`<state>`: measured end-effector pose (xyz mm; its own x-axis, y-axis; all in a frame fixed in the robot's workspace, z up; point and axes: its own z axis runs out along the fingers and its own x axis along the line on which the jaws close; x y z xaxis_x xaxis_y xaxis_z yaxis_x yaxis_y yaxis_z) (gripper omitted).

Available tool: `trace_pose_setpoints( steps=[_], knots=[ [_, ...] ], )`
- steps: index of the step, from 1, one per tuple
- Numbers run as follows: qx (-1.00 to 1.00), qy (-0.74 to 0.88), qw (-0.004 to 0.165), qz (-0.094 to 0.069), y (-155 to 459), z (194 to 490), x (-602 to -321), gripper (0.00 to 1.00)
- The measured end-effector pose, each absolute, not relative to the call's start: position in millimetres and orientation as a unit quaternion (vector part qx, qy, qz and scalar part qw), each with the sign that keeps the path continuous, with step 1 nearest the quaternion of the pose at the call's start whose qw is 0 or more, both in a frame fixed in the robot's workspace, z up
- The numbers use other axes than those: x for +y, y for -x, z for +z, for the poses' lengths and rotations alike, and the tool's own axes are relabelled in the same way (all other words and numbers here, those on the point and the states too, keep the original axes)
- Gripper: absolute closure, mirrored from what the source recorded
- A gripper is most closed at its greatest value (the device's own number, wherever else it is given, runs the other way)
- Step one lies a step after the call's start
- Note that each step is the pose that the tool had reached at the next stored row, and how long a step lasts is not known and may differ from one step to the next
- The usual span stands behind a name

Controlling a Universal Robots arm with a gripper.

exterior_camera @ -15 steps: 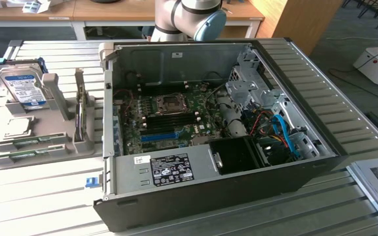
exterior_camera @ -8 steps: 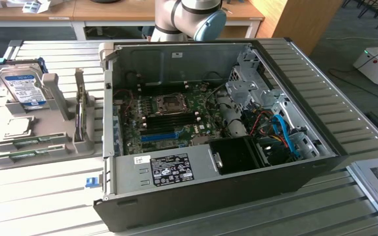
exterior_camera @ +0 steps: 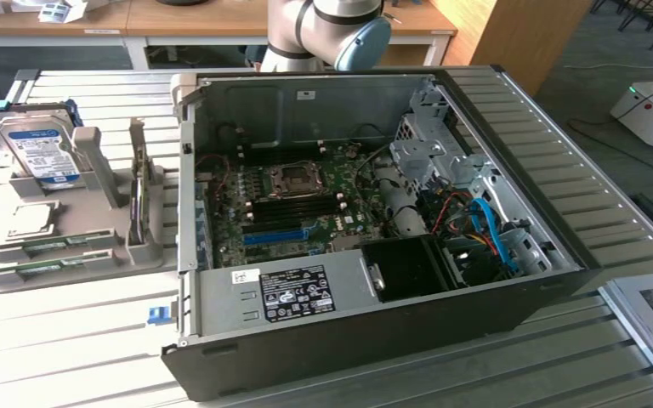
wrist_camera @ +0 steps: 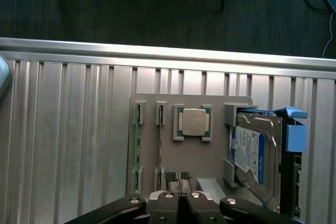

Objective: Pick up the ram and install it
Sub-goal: 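Pick up the ram and move it above insertion slot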

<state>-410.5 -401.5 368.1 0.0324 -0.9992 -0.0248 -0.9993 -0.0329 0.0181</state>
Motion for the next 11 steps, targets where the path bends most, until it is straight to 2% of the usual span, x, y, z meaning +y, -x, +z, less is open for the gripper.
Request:
trace_pose_setpoints(
  steps=[11],
  knots=[
    [0.695, 0.718, 0.002, 0.015, 410.5, 367.7, -401.5, 0.90]
  ],
)
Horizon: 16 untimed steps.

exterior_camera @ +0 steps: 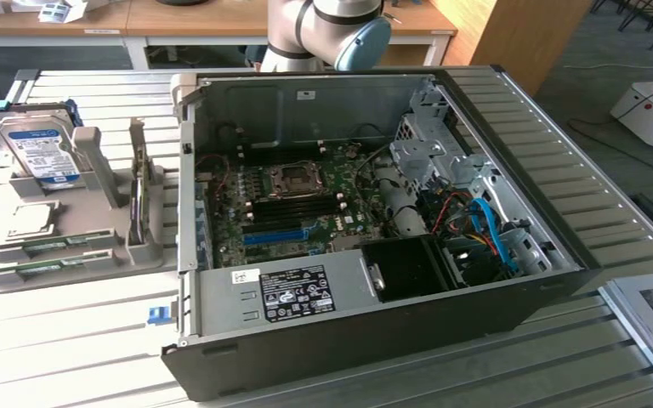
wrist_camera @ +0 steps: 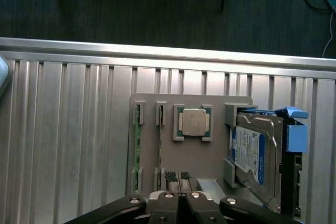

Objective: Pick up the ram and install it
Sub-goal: 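Pick up the ram and move it above insertion slot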

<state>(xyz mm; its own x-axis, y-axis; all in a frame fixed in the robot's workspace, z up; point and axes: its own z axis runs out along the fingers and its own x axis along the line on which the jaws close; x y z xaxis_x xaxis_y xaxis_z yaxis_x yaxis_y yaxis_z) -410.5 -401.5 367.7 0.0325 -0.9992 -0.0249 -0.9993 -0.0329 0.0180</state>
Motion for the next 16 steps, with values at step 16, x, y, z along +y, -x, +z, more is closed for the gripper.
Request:
trace_pose_setpoints(
  steps=[16],
  knots=[
    [0.695, 0.718, 0.002, 0.015, 410.5, 363.7, -401.5, 0.76]
  ],
)
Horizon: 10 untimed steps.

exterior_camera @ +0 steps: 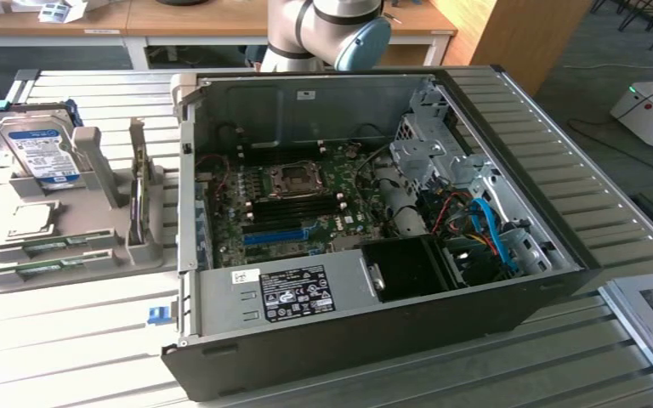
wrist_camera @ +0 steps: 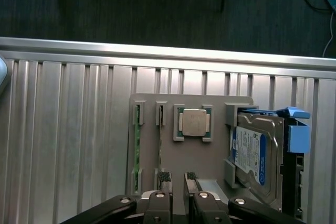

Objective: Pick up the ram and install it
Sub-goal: 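Pick up the ram and move it above insertion slot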

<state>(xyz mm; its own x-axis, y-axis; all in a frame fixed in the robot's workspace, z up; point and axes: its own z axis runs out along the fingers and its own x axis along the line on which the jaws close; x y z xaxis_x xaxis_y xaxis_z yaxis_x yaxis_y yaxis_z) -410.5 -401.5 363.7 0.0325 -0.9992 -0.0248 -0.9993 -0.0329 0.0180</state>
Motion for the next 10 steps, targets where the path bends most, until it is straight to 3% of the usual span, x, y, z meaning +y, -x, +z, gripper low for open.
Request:
trace_pose_setpoints(
  steps=[10],
  knots=[
    [0.695, 0.718, 0.002, 0.015, 411, 347, -401, 0.76]
  ],
)
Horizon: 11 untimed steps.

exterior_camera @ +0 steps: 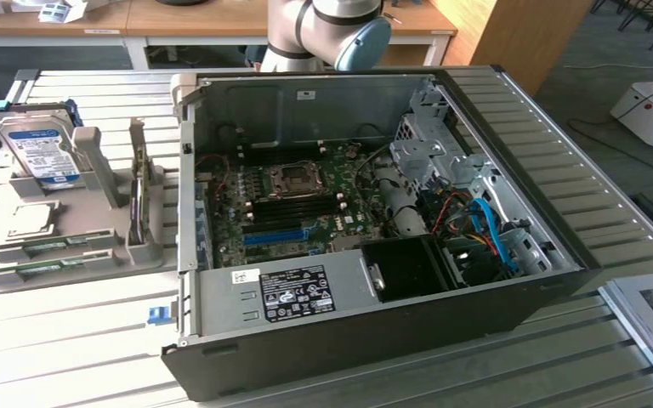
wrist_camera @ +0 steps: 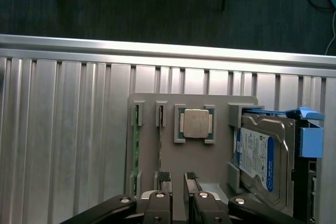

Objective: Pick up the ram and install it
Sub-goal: 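Pick up the ram and move it above insertion slot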

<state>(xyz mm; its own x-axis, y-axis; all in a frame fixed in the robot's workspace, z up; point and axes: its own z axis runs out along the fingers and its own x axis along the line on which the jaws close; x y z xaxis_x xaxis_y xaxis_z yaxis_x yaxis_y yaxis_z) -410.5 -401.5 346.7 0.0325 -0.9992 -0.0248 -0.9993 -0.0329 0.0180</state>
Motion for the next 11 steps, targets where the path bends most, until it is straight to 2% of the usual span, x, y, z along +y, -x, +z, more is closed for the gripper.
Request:
trace_pose_setpoints(
  steps=[11],
  knots=[
    [0.695, 0.718, 0.002, 0.015, 410, 327, -401, 0.76]
  ],
)
